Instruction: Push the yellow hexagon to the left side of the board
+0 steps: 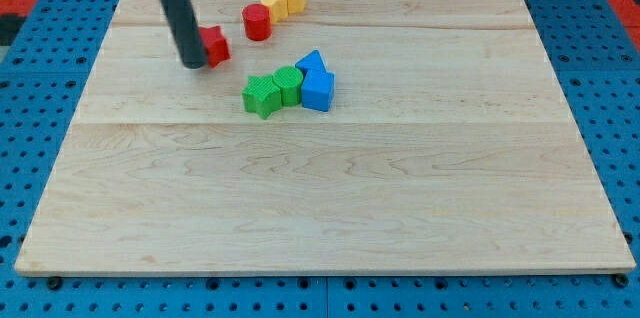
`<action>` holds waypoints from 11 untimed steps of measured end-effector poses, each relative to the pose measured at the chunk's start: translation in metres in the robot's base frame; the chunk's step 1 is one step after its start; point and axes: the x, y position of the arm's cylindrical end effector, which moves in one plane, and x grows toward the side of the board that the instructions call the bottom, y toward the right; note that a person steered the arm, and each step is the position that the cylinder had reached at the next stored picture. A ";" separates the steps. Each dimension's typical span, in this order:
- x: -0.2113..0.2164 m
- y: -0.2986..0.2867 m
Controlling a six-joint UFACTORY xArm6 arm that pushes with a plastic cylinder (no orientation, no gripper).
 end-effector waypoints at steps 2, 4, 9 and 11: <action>-0.016 0.041; -0.015 0.097; -0.146 0.100; -0.137 0.076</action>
